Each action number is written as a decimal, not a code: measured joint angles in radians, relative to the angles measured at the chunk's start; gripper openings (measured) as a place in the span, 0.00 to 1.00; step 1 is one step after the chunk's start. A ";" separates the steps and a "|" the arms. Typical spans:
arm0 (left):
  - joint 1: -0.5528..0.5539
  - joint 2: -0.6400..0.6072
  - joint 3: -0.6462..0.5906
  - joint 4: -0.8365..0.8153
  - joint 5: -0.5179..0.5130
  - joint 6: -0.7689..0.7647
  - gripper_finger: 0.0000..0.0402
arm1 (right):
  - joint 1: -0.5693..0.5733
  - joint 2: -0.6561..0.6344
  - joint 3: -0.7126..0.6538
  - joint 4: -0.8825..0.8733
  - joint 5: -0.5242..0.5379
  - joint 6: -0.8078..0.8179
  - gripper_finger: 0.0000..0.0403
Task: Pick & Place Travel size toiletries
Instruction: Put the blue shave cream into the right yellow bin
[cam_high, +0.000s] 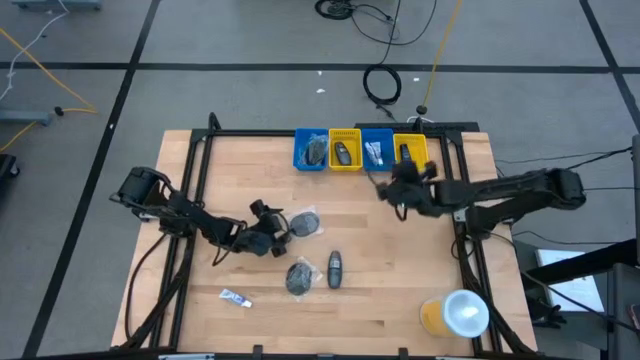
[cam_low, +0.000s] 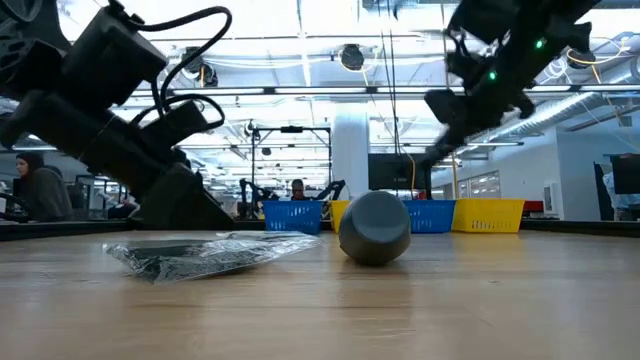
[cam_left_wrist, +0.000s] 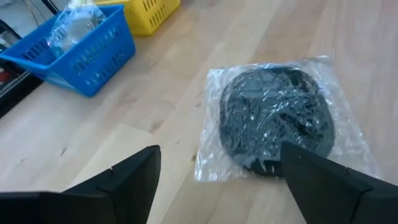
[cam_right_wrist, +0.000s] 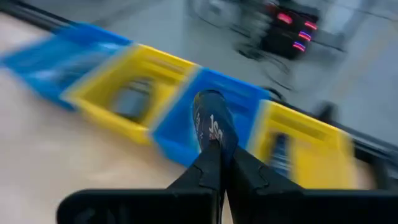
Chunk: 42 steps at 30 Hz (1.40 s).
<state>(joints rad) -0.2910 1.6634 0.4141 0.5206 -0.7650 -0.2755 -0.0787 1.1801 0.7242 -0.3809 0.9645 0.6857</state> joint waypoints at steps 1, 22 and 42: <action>0.001 0.000 -0.002 0.000 0.000 0.000 0.78 | -0.039 -0.005 0.000 -0.035 -0.001 0.005 0.00; 0.001 0.000 -0.002 0.009 -0.002 0.011 0.72 | -0.494 0.203 0.000 0.011 -0.160 -0.161 0.01; 0.001 0.001 -0.002 0.008 0.006 0.010 0.71 | -0.531 0.243 0.000 -0.004 -0.211 -0.201 0.16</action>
<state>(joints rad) -0.2905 1.6642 0.4120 0.5289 -0.7589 -0.2657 -0.6093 1.4227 0.7242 -0.3847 0.7540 0.4842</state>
